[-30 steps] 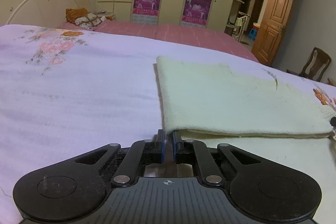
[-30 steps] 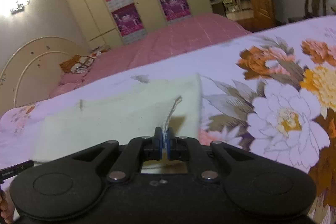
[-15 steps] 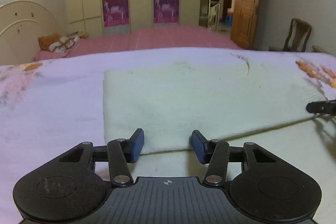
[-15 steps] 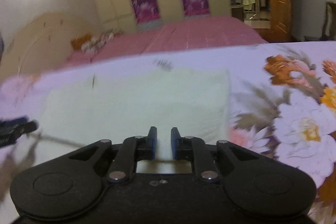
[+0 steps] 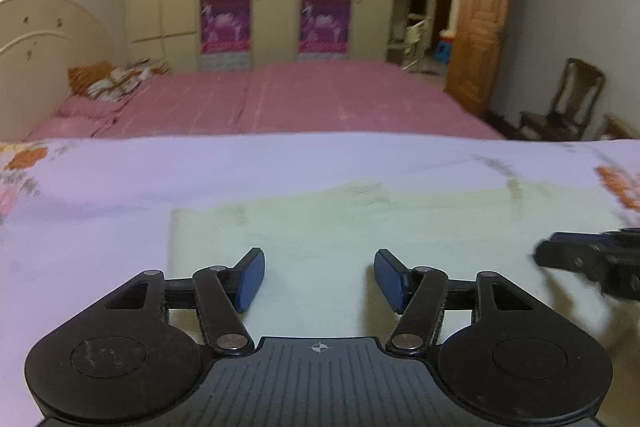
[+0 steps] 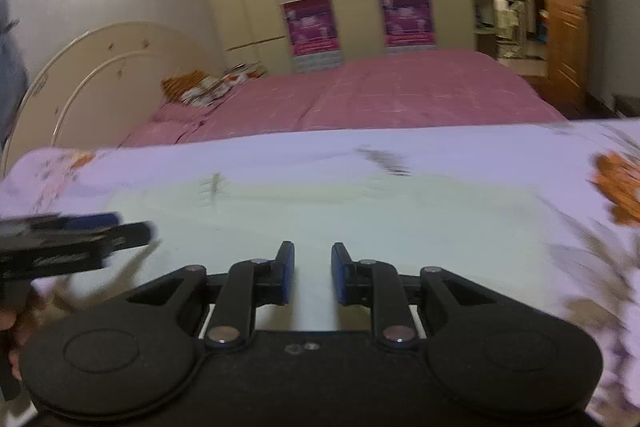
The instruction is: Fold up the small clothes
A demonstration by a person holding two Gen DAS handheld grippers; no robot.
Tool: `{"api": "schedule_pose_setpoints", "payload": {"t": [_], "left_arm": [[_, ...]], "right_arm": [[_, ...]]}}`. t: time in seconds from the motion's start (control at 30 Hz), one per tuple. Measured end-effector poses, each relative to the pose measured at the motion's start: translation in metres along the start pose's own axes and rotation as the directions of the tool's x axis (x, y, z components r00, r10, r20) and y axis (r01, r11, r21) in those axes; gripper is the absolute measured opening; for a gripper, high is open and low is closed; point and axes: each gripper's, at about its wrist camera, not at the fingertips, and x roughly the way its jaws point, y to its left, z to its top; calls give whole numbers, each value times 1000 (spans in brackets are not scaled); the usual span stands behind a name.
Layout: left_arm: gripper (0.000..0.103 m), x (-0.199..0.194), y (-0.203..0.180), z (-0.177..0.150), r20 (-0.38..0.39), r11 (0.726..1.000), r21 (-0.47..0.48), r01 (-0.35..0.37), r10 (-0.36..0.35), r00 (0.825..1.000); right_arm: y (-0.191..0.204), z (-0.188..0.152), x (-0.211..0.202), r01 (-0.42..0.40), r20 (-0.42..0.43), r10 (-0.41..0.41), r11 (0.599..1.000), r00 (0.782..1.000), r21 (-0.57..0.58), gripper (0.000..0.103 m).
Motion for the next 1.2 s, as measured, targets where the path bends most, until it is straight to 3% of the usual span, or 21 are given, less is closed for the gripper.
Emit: {"api": "schedule_pose_setpoints", "payload": {"t": [0.1, 0.23, 0.3, 0.4, 0.53, 0.67, 0.8, 0.97, 1.2], "left_arm": [[61, 1, 22, -5, 23, 996, -75, 48, -46, 999], [61, 1, 38, -11, 48, 988, -137, 65, -59, 997], [61, -6, 26, -15, 59, 994, -111, 16, -10, 998], [62, -29, -5, -22, 113, 998, -39, 56, -52, 992], [62, -35, -49, -39, 56, 998, 29, 49, -51, 997], [62, -37, -71, -49, 35, 999, 46, 15, -17, 999], [62, -47, -68, -45, 21, 998, 56, 5, -6, 1000], [62, -60, -45, -48, 18, 998, 67, -19, 18, 1000], [62, -67, -32, -52, 22, 997, 70, -29, 27, 999]], "right_arm": [[-6, -8, 9, 35, 3, -35, 999, 999, -42, 22], [-30, -10, -5, 111, 12, -111, 994, 994, 7, 22], [-38, -7, -6, 80, -8, -80, 996, 997, 36, 22], [-28, -2, -27, 84, 28, -84, 996, 996, -12, 27], [-7, -14, -37, 14, -5, -15, 999, 1000, -47, 27], [9, -32, -39, 16, -50, -20, 997, 999, -79, 28], [8, -38, -47, 68, -41, -72, 993, 997, -94, 29], [-24, -36, -55, 181, -38, -181, 983, 983, -15, 29], [-40, -45, -67, 214, -38, -215, 977, 976, -12, 28]]}}
